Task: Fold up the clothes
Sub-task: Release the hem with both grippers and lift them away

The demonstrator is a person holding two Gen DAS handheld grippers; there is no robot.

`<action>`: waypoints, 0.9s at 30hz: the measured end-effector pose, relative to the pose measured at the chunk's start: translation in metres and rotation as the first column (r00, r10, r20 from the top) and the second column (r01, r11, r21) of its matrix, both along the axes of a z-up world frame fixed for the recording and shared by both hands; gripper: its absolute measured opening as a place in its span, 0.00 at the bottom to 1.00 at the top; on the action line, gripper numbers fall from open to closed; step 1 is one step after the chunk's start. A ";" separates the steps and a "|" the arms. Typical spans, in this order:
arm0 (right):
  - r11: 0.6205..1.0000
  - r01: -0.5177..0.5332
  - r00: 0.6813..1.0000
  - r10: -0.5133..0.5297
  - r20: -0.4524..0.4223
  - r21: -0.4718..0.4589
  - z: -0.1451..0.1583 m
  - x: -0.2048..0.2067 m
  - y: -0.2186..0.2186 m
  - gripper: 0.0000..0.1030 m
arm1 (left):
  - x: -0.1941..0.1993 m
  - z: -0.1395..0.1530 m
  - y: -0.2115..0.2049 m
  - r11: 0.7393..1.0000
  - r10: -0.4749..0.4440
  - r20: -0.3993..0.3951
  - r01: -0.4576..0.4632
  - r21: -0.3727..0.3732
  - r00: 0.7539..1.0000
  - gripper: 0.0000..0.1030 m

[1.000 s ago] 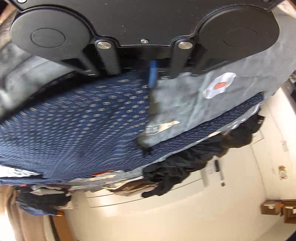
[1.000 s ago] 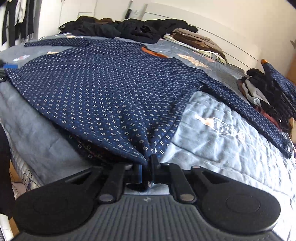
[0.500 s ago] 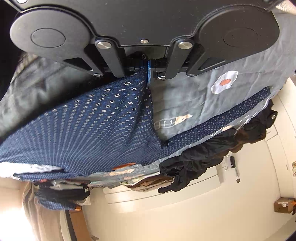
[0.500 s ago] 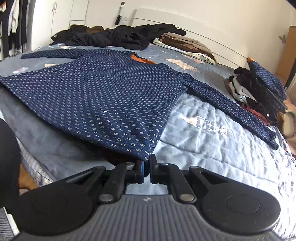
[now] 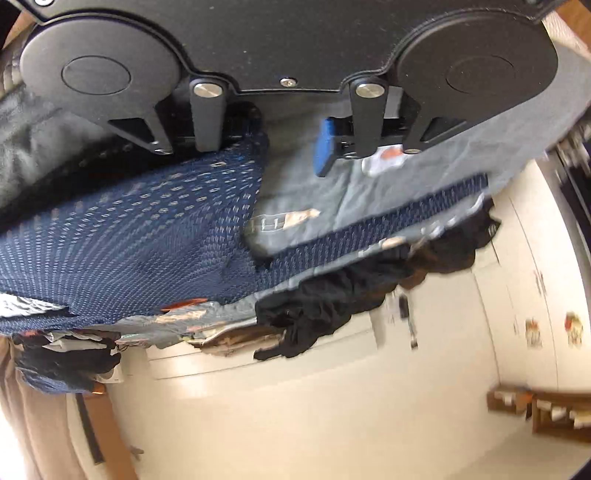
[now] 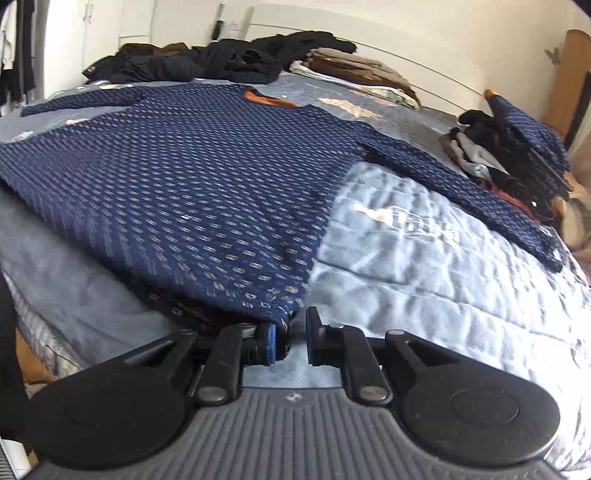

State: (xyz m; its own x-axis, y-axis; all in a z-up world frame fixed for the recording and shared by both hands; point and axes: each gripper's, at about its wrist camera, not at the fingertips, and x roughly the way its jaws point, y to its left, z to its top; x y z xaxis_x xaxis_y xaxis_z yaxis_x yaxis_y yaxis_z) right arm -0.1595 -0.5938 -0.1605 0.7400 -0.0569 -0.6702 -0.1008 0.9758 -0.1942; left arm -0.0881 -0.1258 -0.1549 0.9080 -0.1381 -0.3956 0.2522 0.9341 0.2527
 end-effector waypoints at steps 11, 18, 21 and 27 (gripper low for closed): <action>0.999 -0.040 0.988 0.043 -0.148 0.020 0.025 -0.009 0.000 0.47 | -0.044 0.010 0.041 0.988 -0.127 -0.114 0.137 0.076 0.985 0.79; 0.974 -0.024 1.000 0.023 0.006 0.226 0.083 -0.013 0.001 0.76 | -0.001 0.065 0.064 0.994 -0.110 -0.087 0.107 -0.033 0.990 0.79; 0.962 -0.056 0.995 0.032 0.094 0.267 0.103 0.016 0.021 0.87 | 0.045 0.091 0.051 0.985 -0.152 -0.062 0.147 -0.086 0.986 0.79; 0.902 -0.147 0.978 0.070 0.198 0.405 0.118 0.093 0.063 0.96 | 0.183 0.127 -0.005 0.954 -0.223 -0.165 0.180 -0.238 0.961 0.79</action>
